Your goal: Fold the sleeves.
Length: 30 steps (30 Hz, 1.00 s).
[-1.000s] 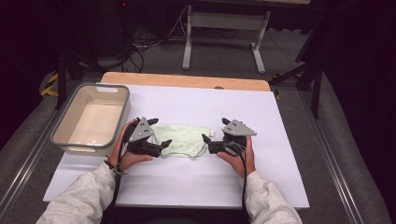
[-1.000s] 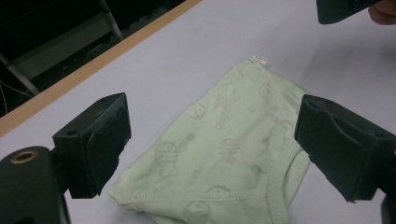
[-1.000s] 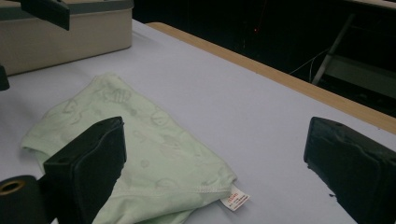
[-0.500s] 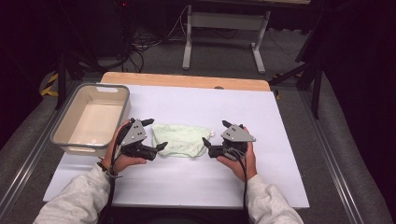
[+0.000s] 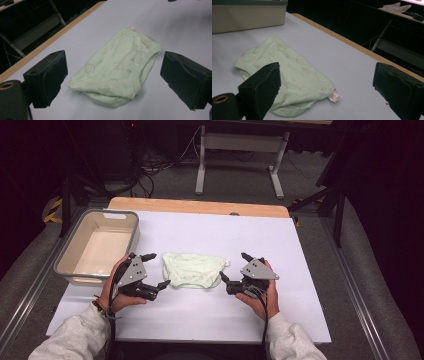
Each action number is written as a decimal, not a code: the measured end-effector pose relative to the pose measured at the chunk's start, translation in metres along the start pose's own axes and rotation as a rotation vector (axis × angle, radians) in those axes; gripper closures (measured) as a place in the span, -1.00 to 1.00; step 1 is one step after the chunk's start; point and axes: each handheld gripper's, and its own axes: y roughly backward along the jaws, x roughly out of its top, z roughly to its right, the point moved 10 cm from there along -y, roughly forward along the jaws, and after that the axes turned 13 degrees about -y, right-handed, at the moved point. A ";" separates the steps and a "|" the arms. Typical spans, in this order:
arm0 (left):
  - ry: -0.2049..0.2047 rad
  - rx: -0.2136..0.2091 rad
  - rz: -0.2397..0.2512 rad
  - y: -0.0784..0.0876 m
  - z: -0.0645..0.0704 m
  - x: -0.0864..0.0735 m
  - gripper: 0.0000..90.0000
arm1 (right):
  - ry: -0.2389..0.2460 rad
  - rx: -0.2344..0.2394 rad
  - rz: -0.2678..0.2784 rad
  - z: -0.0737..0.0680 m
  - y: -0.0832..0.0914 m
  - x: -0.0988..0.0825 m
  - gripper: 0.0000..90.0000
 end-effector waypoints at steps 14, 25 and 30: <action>0.010 0.041 0.020 0.023 0.011 -0.012 -0.76 | 0.020 0.026 0.025 -0.007 0.015 -0.006 -0.78; 0.047 0.042 -0.008 0.046 0.023 -0.037 -0.75 | 0.030 0.061 0.008 -0.016 0.021 -0.022 -0.77; 0.059 0.009 -0.040 0.045 0.032 -0.048 -0.78 | 0.041 0.056 -0.006 -0.017 0.024 -0.030 -0.82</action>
